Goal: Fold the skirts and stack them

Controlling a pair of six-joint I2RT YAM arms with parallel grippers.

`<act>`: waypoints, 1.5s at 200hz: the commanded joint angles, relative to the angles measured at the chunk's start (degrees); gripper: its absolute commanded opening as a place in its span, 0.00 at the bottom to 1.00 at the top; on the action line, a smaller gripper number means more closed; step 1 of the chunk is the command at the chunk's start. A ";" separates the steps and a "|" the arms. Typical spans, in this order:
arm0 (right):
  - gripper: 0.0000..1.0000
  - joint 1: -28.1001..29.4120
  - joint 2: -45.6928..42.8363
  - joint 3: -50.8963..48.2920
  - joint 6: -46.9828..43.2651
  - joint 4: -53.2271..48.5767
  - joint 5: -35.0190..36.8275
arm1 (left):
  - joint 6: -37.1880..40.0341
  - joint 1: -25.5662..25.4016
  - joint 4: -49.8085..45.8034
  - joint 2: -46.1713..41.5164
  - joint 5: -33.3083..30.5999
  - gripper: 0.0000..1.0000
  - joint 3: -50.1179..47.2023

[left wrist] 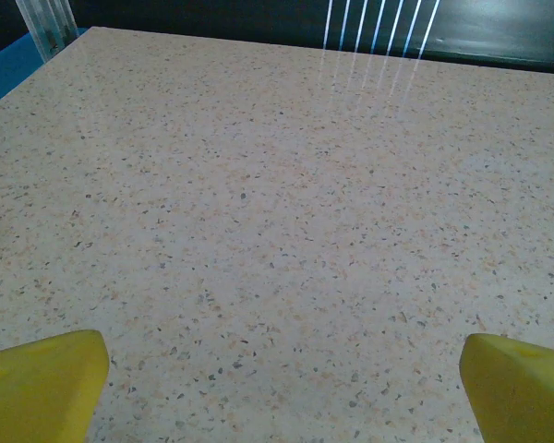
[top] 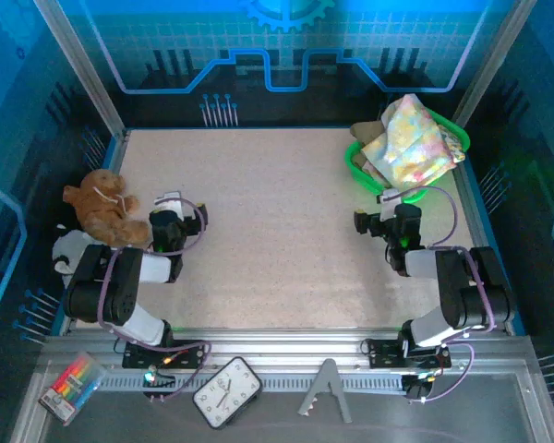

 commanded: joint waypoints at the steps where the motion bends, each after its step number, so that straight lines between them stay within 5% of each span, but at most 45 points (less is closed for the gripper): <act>1: 1.00 -0.27 -0.49 1.30 -0.45 0.98 -0.33 | 0.83 -0.26 1.79 0.29 -0.61 0.99 0.76; 205: 1.00 -0.22 -0.62 1.26 -0.31 1.20 -0.10 | 0.84 -0.30 1.83 0.28 -0.57 0.99 0.71; 260: 1.00 -0.06 -16.15 16.73 3.51 -32.83 -4.78 | 1.47 -4.78 -20.67 -17.49 -4.41 0.99 6.53; 300: 1.00 -3.86 -7.52 38.84 13.94 -54.78 5.09 | -10.47 -4.92 -36.78 -25.46 -7.69 0.99 13.48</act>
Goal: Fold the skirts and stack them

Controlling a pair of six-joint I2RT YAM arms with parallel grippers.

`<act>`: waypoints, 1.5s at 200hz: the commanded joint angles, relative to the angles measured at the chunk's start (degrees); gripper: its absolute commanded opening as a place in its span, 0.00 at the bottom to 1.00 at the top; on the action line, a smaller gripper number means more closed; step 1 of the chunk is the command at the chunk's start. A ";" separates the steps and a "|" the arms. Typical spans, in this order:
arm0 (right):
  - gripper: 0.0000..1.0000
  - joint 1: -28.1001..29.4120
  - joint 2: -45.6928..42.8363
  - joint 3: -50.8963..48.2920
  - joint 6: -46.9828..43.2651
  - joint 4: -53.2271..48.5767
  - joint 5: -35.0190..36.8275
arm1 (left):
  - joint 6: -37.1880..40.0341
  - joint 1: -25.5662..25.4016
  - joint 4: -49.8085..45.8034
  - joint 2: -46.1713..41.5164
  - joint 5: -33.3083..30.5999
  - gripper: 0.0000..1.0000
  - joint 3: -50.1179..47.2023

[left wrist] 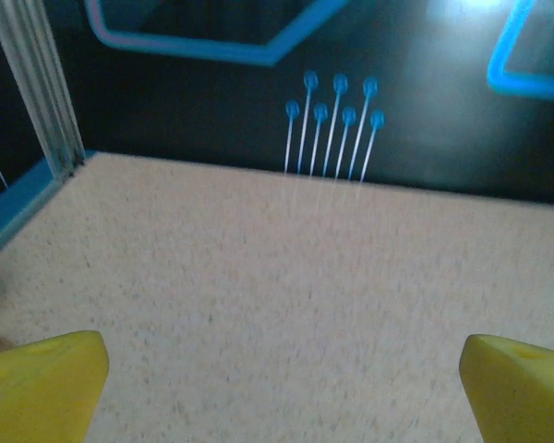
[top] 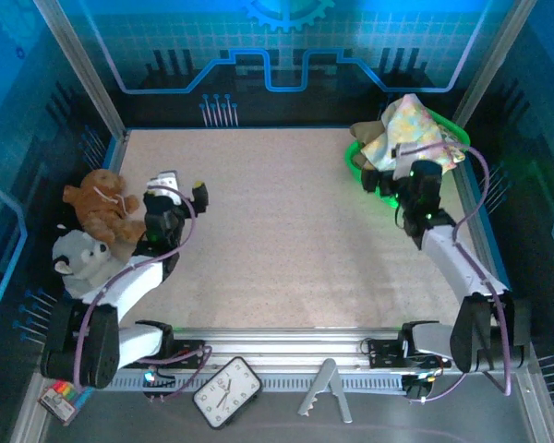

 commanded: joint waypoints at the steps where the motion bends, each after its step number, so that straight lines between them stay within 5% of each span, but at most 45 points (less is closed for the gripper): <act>1: 1.00 -3.58 6.40 11.13 7.85 -19.18 5.37 | -8.05 -0.11 -13.61 -3.32 -3.08 0.99 4.00; 45: 1.00 -10.39 27.36 36.31 8.97 -33.64 7.66 | -15.41 0.28 -20.44 -9.57 -4.13 0.99 5.55; 102: 1.00 -13.06 50.95 66.12 2.88 -48.24 6.54 | -14.84 1.73 -29.33 -13.75 -0.97 0.99 5.49; 122: 0.86 -12.97 54.57 70.17 2.44 -48.47 5.45 | -14.14 2.00 -30.17 -14.34 1.05 0.99 5.39; 150: 0.31 -12.37 51.75 68.21 3.40 -45.08 8.42 | -12.55 2.01 -32.21 -12.39 9.38 0.99 7.86; 180: 0.00 -11.26 42.02 59.10 3.36 -38.45 6.20 | -11.19 0.76 -30.82 -8.41 15.86 0.99 9.53; 239: 0.00 -2.69 25.99 50.57 0.67 -35.73 -5.18 | -14.15 -0.46 -22.88 -1.27 19.91 0.99 11.72; 300: 0.00 12.64 25.36 57.85 -2.02 -38.52 -11.69 | -14.47 -0.54 -22.03 4.19 22.82 0.99 15.47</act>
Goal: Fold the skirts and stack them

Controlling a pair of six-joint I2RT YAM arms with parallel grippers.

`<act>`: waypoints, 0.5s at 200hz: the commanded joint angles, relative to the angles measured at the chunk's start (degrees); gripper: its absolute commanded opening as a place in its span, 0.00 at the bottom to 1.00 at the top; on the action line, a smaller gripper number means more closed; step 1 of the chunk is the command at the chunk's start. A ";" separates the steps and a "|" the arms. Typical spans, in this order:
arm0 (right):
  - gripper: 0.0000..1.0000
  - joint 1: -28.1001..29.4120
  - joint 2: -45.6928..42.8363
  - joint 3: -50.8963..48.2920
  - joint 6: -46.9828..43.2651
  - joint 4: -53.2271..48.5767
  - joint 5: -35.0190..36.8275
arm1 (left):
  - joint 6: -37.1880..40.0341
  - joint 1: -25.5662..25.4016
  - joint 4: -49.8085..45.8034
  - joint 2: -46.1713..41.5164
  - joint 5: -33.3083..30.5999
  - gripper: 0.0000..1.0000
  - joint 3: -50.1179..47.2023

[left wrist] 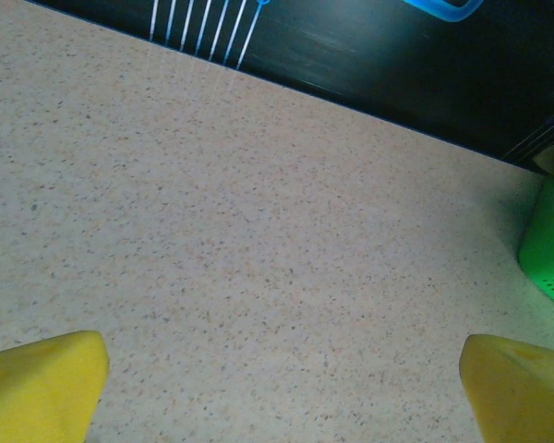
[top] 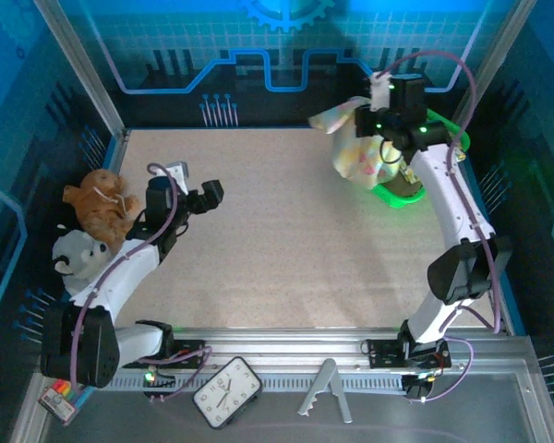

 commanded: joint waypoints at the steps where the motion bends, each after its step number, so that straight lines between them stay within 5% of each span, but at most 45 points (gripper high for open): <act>1: 0.00 3.85 0.93 5.08 -1.50 -0.90 -5.97 | -0.27 -0.22 1.03 1.64 3.19 0.99 3.29; 49: 0.00 12.84 2.57 10.26 -5.06 -4.56 -16.08 | 0.65 -0.26 -2.86 1.33 -0.04 0.99 4.83; 100: 0.00 12.08 1.20 -3.32 -11.34 -2.16 -28.91 | -0.83 -0.24 -4.48 -0.15 -5.93 0.99 3.94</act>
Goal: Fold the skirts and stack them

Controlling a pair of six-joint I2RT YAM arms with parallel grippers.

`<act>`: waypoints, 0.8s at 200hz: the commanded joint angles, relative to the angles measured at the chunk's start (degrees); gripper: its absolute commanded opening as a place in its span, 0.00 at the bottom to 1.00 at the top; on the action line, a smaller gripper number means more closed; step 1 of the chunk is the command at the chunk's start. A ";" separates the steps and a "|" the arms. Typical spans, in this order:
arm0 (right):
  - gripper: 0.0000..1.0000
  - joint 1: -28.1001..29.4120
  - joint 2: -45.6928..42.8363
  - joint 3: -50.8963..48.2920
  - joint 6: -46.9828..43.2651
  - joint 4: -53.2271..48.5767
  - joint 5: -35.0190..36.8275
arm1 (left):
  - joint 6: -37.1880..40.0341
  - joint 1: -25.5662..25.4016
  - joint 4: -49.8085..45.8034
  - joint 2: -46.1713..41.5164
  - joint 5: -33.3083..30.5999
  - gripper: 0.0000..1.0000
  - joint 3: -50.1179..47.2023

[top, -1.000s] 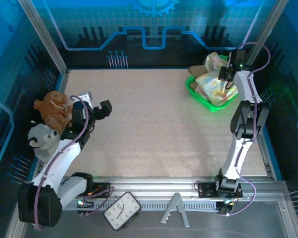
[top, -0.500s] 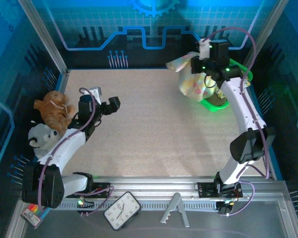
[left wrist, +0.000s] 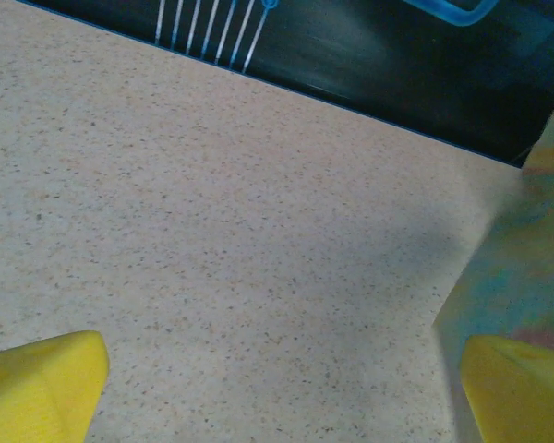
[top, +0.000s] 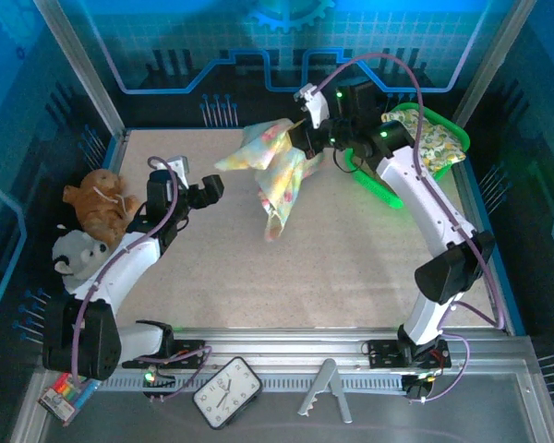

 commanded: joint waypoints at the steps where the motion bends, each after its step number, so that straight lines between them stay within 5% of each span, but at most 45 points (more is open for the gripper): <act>1: 0.00 -1.66 -1.29 -7.72 -3.63 1.90 -9.61 | -0.92 -0.25 -1.74 -1.79 -4.03 0.99 0.90; 32: 0.00 -10.31 1.39 -22.80 -1.39 9.45 -21.11 | -2.96 -0.20 -4.25 -1.17 -6.74 0.99 0.66; 65: 0.06 -16.60 9.07 -27.37 8.31 10.86 -7.33 | -3.35 -0.58 -9.55 0.68 -7.43 0.99 2.78; 96: 0.65 -16.18 8.47 -26.84 13.62 7.33 8.07 | -6.05 -1.23 -14.04 3.13 -9.33 0.99 4.49; 139: 0.88 -11.99 0.17 -35.26 17.96 6.14 29.09 | -11.87 -3.24 -19.69 8.53 -8.89 0.99 7.50; 143: 0.99 -11.43 -0.90 -36.43 18.33 6.15 31.00 | -12.17 -3.65 -20.13 9.20 -8.60 0.99 8.06; 160: 1.00 -9.77 -5.29 -41.28 20.80 6.05 36.79 | -12.51 -5.77 -20.52 12.51 -6.57 0.99 10.58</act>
